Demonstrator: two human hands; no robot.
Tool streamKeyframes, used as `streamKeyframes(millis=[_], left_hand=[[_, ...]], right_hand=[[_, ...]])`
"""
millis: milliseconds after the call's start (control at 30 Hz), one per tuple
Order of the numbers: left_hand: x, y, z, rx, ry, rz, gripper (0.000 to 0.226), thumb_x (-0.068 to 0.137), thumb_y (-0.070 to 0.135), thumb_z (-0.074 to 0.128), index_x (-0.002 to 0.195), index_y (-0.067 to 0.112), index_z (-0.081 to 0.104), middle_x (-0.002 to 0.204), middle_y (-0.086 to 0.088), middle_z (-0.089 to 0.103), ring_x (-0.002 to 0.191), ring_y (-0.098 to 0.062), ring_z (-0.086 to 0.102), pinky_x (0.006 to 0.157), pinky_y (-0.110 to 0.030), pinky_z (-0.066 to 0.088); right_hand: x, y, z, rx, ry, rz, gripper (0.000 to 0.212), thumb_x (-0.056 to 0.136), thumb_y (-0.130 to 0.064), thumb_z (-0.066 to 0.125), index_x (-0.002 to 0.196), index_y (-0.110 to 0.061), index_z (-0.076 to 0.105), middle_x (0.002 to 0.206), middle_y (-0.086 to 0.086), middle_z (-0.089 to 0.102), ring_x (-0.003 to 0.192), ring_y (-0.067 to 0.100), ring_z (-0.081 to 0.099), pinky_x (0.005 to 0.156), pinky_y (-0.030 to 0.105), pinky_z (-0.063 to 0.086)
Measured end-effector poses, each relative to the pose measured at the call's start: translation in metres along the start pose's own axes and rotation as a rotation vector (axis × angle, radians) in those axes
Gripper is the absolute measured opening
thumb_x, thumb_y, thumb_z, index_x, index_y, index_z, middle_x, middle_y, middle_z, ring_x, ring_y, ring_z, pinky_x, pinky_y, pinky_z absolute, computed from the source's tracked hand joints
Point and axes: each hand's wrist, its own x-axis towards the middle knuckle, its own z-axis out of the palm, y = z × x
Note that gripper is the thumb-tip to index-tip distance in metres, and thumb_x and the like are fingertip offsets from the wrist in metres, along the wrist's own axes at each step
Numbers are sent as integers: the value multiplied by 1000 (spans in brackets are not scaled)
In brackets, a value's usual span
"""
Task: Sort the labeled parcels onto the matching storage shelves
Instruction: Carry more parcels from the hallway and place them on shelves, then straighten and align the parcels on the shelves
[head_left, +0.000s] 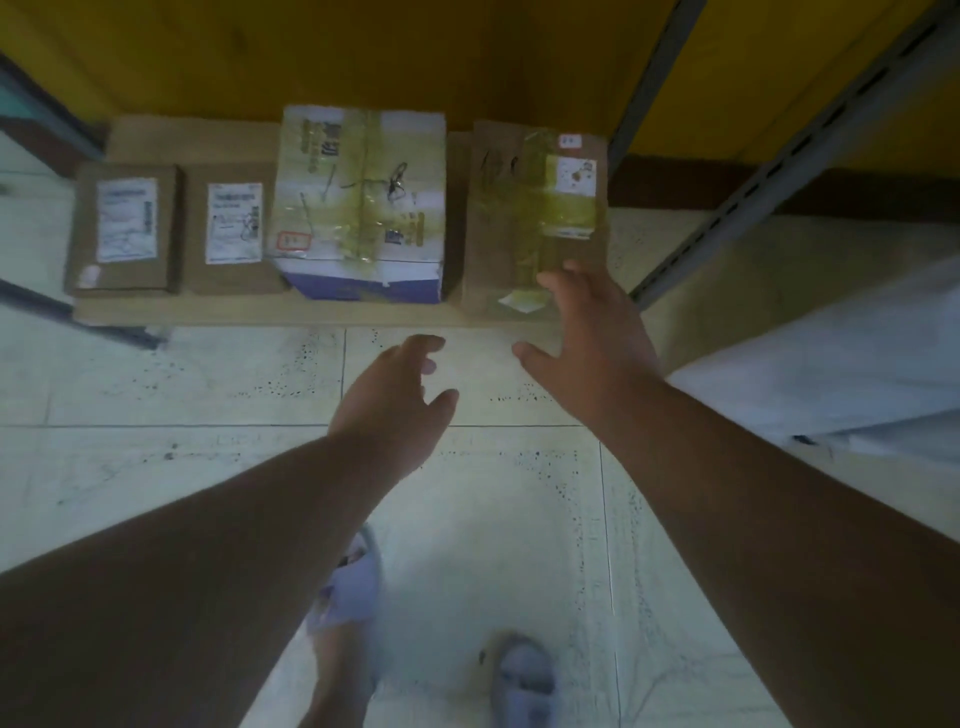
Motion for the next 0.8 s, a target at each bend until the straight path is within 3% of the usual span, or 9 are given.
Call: streamKeyframes(millis=[167,367,533,800], left_hand=[[-78,21,-53,9,49,-11,62,91,33,67,146,32,38,134,3,58,112,-18,61,90,-40,56],[-214,65,-136,-28,136,-70,59,90,35,66,144,33,41,132,6,58,105,-16,62,86,-34,52],[-329,103,-201,-77,273,-63,55,89,32,67,141,30,47,126,5,59,107,-19,63,92,-39,53],[-392,140,-412,-86,627,145,48,89,31,68,135,28,55,113,8,60,97,-15,62,89,-36,52]], right_hand=[[-57,-48,-64,39,42,-72,68,85,-45,70,143,-22,42,152,5,39,137,25,39,108,42,41],[-166,-115,-199,103,65,-105,64,87,-47,68,142,-26,42,143,-2,45,128,19,45,100,35,45],[-242,-179,-309,170,114,-225,58,90,-43,66,140,-25,44,138,-3,47,124,17,47,100,34,45],[-252,-355,-471,199,368,-499,52,93,-46,60,139,-26,45,136,-5,47,124,14,46,98,29,42]])
